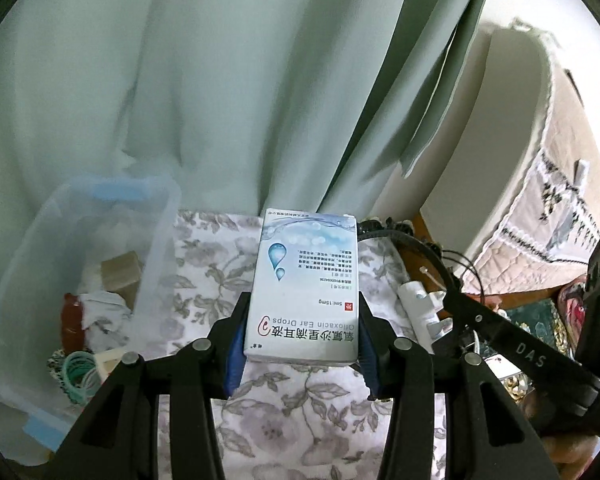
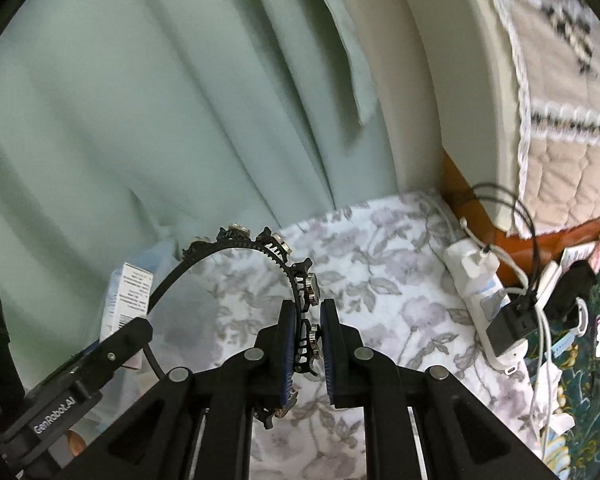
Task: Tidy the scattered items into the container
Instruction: 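Carry the ear-drops box with left tool while right tool carries the headband to the box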
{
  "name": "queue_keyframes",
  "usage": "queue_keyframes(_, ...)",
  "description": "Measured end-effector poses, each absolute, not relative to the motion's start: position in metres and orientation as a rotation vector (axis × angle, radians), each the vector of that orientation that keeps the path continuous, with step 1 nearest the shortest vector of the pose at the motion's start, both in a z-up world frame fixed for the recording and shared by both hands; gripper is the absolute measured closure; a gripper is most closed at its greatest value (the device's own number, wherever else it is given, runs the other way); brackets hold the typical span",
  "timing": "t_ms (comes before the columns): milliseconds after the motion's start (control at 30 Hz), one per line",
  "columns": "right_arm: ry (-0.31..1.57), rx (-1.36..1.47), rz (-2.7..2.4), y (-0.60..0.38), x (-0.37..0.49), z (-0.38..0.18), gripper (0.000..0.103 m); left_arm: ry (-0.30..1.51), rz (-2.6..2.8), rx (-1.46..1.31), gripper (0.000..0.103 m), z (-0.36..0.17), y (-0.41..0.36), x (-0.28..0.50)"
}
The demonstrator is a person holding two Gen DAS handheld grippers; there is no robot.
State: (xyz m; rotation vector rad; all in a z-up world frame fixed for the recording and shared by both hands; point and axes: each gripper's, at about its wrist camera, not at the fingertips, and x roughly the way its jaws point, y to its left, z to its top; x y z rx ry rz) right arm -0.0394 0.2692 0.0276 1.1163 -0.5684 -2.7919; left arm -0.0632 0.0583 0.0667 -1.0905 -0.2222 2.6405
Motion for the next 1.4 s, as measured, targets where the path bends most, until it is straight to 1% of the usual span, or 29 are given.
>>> queue_keyframes(300, -0.509, 0.966, -2.817, 0.241, -0.011, 0.071, 0.089, -0.251, 2.682, -0.981, 0.055, 0.096, 0.037, -0.035)
queue_keyframes(633, -0.452, 0.873, -2.826, 0.215, 0.011, 0.102, 0.089, -0.305, 2.753, -0.863, 0.054, 0.120, -0.001, -0.007)
queue_keyframes(1033, -0.316, 0.829, -2.791, 0.165, 0.011, 0.124, 0.089, -0.436, 2.818, -0.835, 0.054, 0.120, -0.061, 0.005)
queue_keyframes(1400, -0.200, 0.891, -2.724, 0.120, -0.003, 0.113, 0.089, -0.598, 2.856, -0.904, 0.054, 0.099, -0.119, 0.003)
